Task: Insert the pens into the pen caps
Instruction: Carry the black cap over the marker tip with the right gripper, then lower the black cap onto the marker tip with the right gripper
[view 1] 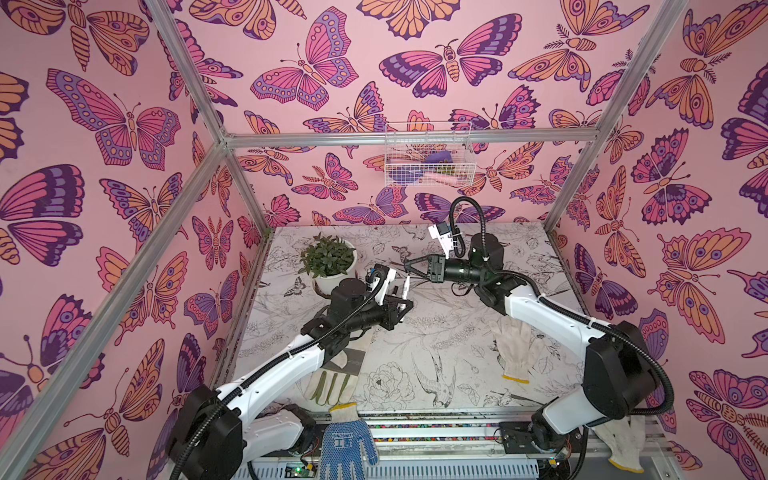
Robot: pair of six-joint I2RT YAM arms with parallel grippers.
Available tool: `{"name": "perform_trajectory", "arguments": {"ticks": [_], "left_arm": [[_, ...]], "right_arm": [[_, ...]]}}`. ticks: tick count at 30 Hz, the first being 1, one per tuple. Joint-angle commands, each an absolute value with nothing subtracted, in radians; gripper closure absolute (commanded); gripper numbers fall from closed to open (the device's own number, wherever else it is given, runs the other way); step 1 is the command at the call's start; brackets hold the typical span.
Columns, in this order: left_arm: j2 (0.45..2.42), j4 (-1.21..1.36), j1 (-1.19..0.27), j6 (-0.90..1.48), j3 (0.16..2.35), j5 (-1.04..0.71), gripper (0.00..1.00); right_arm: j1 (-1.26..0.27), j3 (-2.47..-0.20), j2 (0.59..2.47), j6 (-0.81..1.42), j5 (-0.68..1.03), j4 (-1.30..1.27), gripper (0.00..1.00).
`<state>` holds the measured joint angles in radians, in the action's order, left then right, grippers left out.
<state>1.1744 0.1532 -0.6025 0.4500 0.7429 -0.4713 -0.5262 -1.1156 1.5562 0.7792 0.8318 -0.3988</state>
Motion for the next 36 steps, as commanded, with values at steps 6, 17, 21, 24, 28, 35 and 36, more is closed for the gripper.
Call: {"name": "perform_trajectory", "arguments": {"ticks": [6, 17, 21, 24, 28, 35, 36], "left_arm": [[1.166, 0.174, -0.606, 0.431, 0.757, -0.463, 1.0], [1.172, 0.23, -0.605, 0.439, 0.757, -0.431, 1.0], [1.195, 0.283, -0.604, 0.455, 0.772, -0.428, 1.0], [1.227, 0.32, -0.604, 0.472, 0.798, -0.434, 1.0], [1.263, 0.384, -0.603, 0.501, 0.825, -0.438, 1.0], [1.363, 0.564, -0.597, 0.603, 0.855, -0.407, 1.0], [1.37, 0.582, -0.597, 0.614, 0.859, -0.406, 1.0]], "right_arm": [[-0.529, -1.114, 1.542, 0.753, 0.853, -0.403, 1.0], [-0.529, -1.095, 1.514, 0.744, 0.861, -0.389, 1.0], [-0.529, -1.092, 1.511, 0.744, 0.862, -0.391, 1.0], [-0.529, -1.088, 1.503, 0.744, 0.858, -0.393, 1.0], [-0.528, -1.082, 1.489, 0.763, 0.861, -0.415, 1.0], [-0.511, -1.073, 1.456, 0.792, 0.867, -0.454, 1.0], [-0.508, -1.071, 1.454, 0.799, 0.868, -0.463, 1.0]]}}
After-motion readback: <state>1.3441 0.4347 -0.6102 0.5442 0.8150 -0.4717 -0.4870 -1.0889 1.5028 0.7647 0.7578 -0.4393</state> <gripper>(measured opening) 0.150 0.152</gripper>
